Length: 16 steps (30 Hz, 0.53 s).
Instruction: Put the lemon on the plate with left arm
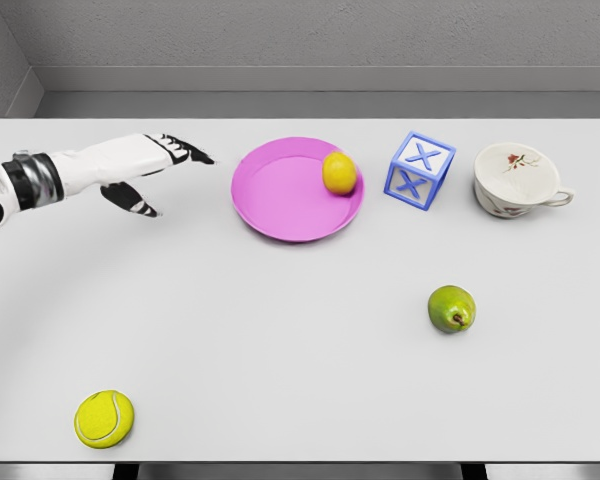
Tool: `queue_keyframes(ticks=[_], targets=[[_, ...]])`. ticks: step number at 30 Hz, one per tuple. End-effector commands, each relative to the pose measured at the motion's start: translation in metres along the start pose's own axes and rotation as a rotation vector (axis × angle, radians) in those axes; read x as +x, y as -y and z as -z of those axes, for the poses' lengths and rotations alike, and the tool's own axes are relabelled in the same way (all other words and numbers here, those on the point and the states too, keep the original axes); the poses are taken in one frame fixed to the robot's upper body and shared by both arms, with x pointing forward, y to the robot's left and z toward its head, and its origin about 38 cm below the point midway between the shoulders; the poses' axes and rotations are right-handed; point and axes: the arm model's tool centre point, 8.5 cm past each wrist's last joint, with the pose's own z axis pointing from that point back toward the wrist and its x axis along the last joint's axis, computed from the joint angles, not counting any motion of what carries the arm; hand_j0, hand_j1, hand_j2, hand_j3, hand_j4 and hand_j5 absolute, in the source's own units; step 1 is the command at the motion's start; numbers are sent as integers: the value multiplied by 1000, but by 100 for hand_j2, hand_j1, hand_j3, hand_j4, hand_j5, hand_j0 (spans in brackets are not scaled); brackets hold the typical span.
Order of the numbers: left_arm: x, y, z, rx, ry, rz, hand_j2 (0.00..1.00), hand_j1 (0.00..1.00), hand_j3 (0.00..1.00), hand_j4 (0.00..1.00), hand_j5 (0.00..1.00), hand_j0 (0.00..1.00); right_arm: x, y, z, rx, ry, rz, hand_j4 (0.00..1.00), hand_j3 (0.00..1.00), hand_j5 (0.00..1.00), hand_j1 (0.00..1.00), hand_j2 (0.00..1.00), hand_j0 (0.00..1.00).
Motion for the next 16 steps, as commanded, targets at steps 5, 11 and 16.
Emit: queue_keyframes(ticks=[5,11,16], targets=[[-31,6,-51,0,-105,-32,100,100,100,100,100,100,0,0,0,0,0,0,100,100,100,100,100,100],[-32,10,-55,4,-103,-58,100,100,100,100,100,100,0,0,0,0,0,0,100,100,100,100,100,100],[-31,5,-53,13,-95,-61,100,100,100,100,100,100,0,0,0,0,0,0,100,100,100,100,100,100]])
